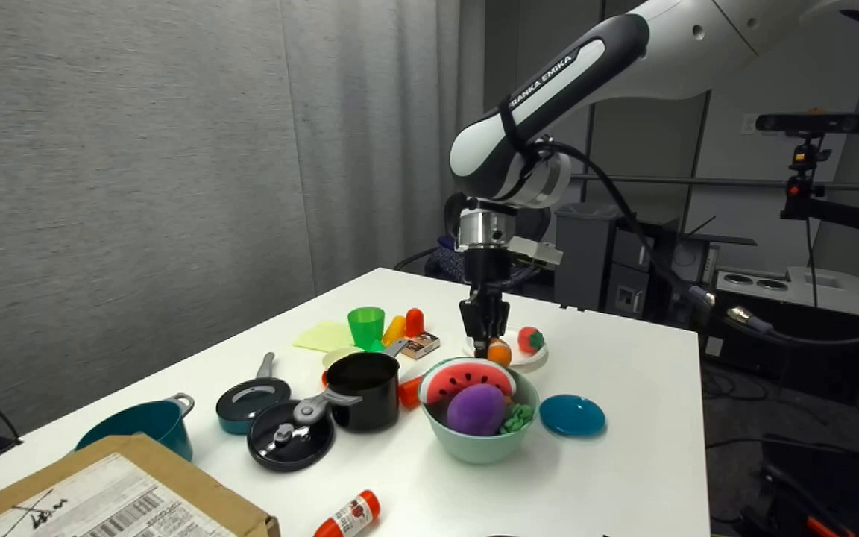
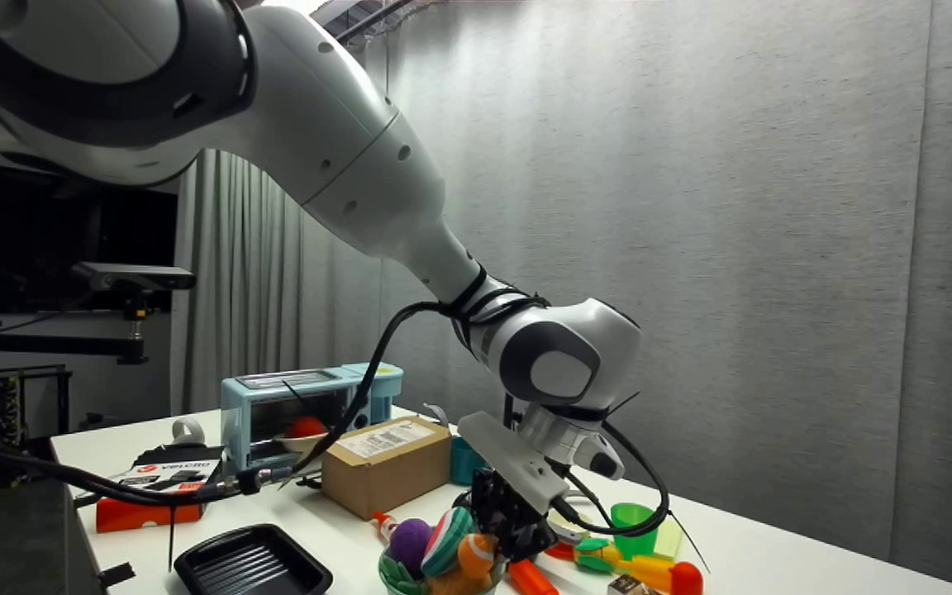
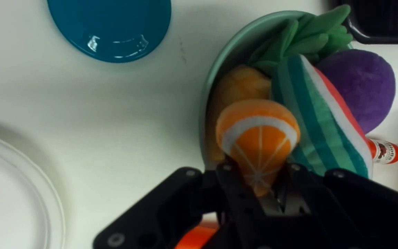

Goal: Pick up the fruits plush toys from the plate and put them in the bowl

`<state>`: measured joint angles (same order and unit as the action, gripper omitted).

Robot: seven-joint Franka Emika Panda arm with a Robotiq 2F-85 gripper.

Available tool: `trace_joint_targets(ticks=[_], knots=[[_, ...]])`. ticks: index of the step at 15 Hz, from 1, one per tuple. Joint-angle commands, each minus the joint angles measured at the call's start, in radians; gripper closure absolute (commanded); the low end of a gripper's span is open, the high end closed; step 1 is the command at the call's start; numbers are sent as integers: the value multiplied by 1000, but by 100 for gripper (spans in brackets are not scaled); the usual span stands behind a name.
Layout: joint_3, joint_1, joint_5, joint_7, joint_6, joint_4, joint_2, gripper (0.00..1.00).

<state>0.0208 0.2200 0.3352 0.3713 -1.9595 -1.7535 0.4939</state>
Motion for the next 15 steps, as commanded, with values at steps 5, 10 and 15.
trace_joint_targets(ticks=[5, 10, 15], knots=[[3, -3, 0, 30, 19, -12, -5, 16], [1, -10, -16, 33, -1, -4, -19, 0], [-21, -23, -71, -24, -14, 62, -12, 0]])
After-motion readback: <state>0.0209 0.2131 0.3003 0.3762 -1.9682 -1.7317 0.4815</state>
